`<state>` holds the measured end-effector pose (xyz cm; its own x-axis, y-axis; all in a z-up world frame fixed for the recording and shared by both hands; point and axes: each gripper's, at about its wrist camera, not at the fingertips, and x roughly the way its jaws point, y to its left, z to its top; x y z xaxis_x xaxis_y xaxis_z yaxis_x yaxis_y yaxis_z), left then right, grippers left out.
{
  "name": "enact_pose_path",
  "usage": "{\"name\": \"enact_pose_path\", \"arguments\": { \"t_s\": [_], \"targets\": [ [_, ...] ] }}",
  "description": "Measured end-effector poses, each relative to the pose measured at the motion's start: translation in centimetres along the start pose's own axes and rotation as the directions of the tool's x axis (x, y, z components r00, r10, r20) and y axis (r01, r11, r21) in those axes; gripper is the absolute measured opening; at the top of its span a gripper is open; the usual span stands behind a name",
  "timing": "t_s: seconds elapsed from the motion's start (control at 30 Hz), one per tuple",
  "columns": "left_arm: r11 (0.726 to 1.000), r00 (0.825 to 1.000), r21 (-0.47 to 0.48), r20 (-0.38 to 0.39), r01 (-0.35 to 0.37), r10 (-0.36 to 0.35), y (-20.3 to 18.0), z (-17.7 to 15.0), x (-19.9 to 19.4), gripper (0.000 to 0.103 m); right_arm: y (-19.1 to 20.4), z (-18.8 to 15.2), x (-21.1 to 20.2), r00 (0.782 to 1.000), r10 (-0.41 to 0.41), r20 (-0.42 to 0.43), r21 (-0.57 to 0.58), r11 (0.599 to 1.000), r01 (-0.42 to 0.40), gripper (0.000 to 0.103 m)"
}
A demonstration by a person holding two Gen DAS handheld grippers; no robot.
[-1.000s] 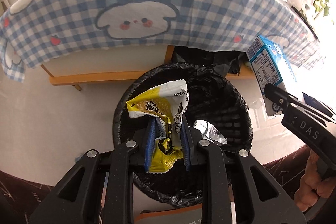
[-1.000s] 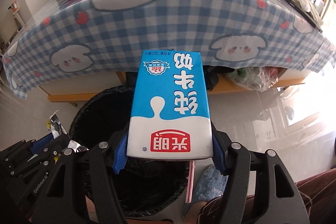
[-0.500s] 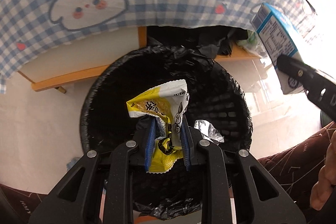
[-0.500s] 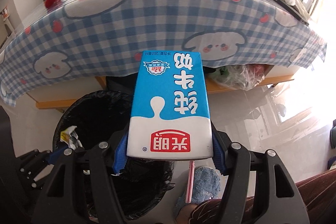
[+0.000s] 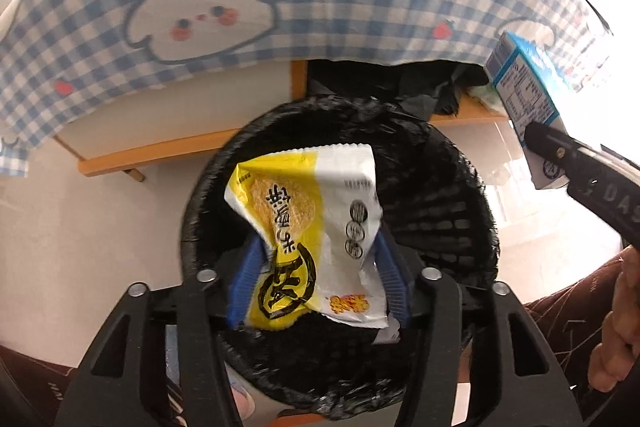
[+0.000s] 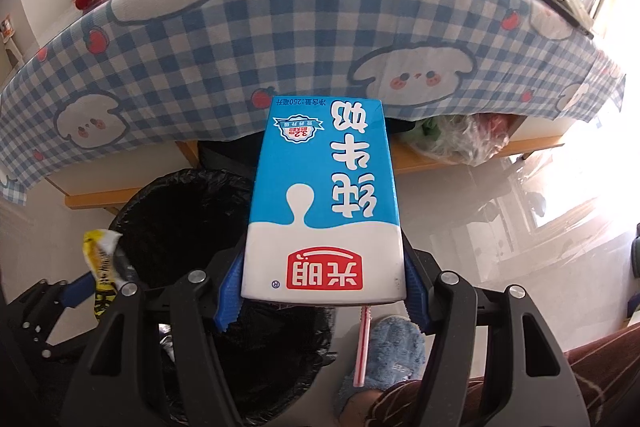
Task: Collect trash
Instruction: 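Open the left tool to drop the yellow wrapper into the bin, then open the right tool to drop the milk carton into the bin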
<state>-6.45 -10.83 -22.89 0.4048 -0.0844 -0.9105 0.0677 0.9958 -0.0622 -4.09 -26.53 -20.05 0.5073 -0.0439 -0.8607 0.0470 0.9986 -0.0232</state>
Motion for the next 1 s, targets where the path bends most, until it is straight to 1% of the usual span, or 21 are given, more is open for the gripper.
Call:
{"name": "enact_pose_path", "arguments": {
  "t_s": [0.07, 0.13, 0.2, 0.3, 0.47, 0.57, 0.8, 1.0],
  "targets": [
    [1.000, 1.000, -0.007, 0.012, -0.009, 0.009, 0.7, 0.0, -0.5, 0.062, 0.4, -0.2, 0.3, 1.000, 0.003, -0.006, -0.010, 1.000, -0.003, 0.061],
    [1.000, 1.000, -0.022, 0.021, -0.003, 0.004, 1.5, 0.0, -0.9, 0.068, 0.8, -0.5, 0.6, 1.000, 0.005, -0.014, -0.021, 1.000, -0.005, 0.061],
    [1.000, 1.000, -0.025, 0.029, -0.007, 0.008, 1.9, 0.1, -1.0, 0.079, 1.2, -0.6, 0.8, 1.000, 0.008, -0.017, -0.028, 1.000, -0.009, 0.061],
    [1.000, 0.999, -0.028, 0.034, 0.000, 0.001, 2.4, -0.2, -1.2, 0.087, 1.4, -0.8, 1.1, 0.999, 0.020, -0.029, -0.023, 1.000, -0.021, 0.061],
    [0.999, 0.999, -0.053, 0.049, -0.004, 0.007, 3.9, -0.5, -1.5, 0.097, 2.5, -1.4, 1.6, 0.999, 0.034, -0.042, -0.047, 0.998, -0.036, 0.061],
    [0.997, 0.998, -0.068, 0.054, -0.019, 0.023, 4.6, -0.7, -1.7, 0.097, 3.5, -1.9, 2.0, 0.997, 0.054, -0.053, -0.055, 0.997, -0.057, 0.062],
    [0.992, 0.997, -0.116, 0.045, -0.057, 0.063, 7.9, -1.2, -1.6, 0.097, 6.3, -3.0, 3.3, 0.991, 0.101, -0.086, -0.082, 0.991, -0.108, 0.062],
    [0.985, 0.995, -0.149, 0.037, -0.090, 0.097, 9.8, -1.3, -1.8, 0.097, 8.6, -3.7, 4.5, 0.986, 0.124, -0.113, -0.107, 0.985, -0.136, 0.062]
  ]
}}
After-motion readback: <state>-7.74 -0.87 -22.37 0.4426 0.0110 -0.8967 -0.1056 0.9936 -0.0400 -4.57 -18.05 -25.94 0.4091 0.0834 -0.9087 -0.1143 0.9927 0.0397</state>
